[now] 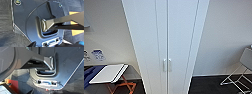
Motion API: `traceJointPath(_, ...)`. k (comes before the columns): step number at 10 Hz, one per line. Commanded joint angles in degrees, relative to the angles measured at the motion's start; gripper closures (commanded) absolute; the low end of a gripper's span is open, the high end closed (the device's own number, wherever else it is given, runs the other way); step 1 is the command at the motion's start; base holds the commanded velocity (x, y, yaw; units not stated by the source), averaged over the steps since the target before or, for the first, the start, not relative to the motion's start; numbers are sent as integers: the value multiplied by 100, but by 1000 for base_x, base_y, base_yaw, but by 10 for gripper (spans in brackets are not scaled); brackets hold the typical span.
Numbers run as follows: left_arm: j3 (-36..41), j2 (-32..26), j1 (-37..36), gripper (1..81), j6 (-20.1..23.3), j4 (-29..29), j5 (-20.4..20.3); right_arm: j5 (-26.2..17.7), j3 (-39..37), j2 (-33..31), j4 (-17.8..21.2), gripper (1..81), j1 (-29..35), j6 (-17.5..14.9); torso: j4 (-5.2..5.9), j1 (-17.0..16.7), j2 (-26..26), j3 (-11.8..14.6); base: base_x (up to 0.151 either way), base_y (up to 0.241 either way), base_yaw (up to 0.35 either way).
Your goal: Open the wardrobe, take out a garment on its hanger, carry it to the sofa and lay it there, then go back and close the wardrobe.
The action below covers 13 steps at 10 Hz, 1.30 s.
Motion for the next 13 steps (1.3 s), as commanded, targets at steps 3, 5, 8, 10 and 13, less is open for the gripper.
traceJointPath(3,43,-72,-52,10,29,80,260,-320,31,-39,-66,10,104,-3,0,1,0,0,93,0,0)
traceJointPath(5,52,-63,-52,10,29,80,260,-302,39,-39,-84,10,87,-11,0,1,0,0,99,0,0)
traceJointPath(8,43,-63,-52,10,29,80,260,-364,31,-3,-101,10,130,-3,0,3,0,0,100,0,0)
traceJointPath(10,52,-54,-52,10,29,80,260,-338,31,5,-101,10,121,-12,0,3,0,0,97,0,0)
traceJointPath(13,52,-45,-52,10,29,80,260,-320,31,-3,-101,10,130,-12,0,6,0,0,61,0,0)
